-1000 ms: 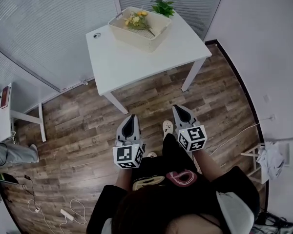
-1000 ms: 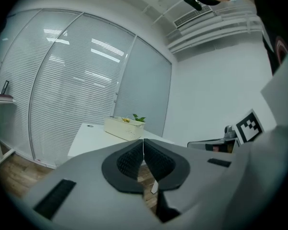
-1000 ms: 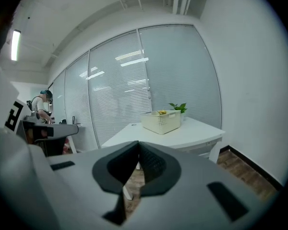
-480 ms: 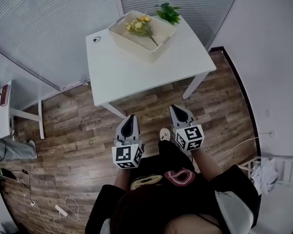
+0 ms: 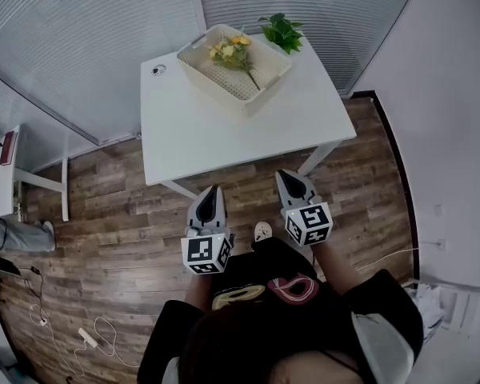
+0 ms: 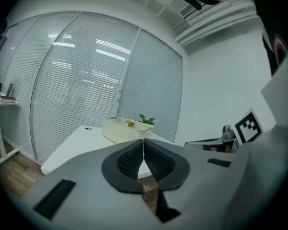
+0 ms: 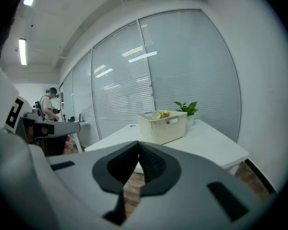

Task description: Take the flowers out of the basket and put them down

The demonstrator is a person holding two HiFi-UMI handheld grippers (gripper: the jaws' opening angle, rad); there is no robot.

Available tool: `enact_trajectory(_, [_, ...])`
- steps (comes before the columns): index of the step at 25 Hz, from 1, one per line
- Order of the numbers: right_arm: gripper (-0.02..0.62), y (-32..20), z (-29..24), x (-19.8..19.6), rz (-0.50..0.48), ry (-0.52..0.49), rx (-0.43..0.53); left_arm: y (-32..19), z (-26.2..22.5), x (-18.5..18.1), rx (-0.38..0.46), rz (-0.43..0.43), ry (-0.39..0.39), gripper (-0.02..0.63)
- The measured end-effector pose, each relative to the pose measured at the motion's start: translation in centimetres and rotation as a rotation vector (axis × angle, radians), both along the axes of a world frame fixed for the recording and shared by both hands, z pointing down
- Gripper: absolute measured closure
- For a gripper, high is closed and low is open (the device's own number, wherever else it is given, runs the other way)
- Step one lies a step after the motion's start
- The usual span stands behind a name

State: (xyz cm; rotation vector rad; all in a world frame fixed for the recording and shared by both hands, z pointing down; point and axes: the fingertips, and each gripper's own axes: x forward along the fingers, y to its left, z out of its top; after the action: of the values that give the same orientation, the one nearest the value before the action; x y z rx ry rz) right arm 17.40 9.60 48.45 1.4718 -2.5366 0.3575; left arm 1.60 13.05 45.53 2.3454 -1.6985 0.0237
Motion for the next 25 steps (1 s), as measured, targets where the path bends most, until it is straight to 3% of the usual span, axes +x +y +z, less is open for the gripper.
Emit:
enact_trajectory(10, [0.584,-4.3,0.4,3.0,-0.039,-0.016,0.003,-3.7,0.9,3.3,-0.024,-0.028,-0.007,0.588])
enact_trajectory(25, [0.584,-6.4,1.0,4.4,-0.038,-0.033,-0.019,-6.5,1.2,3.8,-0.029,-0.059,-0.01,0.588])
